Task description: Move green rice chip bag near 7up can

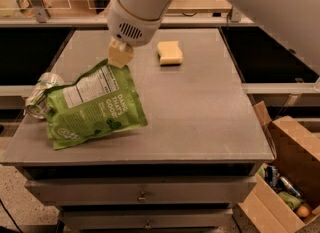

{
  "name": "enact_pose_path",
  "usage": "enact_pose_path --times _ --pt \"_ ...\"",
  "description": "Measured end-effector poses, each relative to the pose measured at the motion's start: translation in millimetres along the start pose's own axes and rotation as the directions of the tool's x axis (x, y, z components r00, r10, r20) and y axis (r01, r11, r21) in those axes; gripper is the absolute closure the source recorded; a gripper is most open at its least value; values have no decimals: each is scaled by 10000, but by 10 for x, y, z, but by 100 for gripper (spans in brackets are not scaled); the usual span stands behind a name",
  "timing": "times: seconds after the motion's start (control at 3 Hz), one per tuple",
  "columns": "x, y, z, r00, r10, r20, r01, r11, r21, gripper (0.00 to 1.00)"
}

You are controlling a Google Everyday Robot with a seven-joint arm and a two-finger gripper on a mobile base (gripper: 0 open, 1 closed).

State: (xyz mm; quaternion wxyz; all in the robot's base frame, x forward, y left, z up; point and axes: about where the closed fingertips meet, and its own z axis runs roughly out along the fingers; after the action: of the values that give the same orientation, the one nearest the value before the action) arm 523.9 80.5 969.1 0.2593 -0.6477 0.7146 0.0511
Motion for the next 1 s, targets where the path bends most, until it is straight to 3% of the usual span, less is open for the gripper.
enact_pose_path --times 0.67,1.0 --pt "-93 30 166 9994 -73 343 87 9991 -419 100" --pt "-111 42 241 9992 -100 397 124 9981 -598 82"
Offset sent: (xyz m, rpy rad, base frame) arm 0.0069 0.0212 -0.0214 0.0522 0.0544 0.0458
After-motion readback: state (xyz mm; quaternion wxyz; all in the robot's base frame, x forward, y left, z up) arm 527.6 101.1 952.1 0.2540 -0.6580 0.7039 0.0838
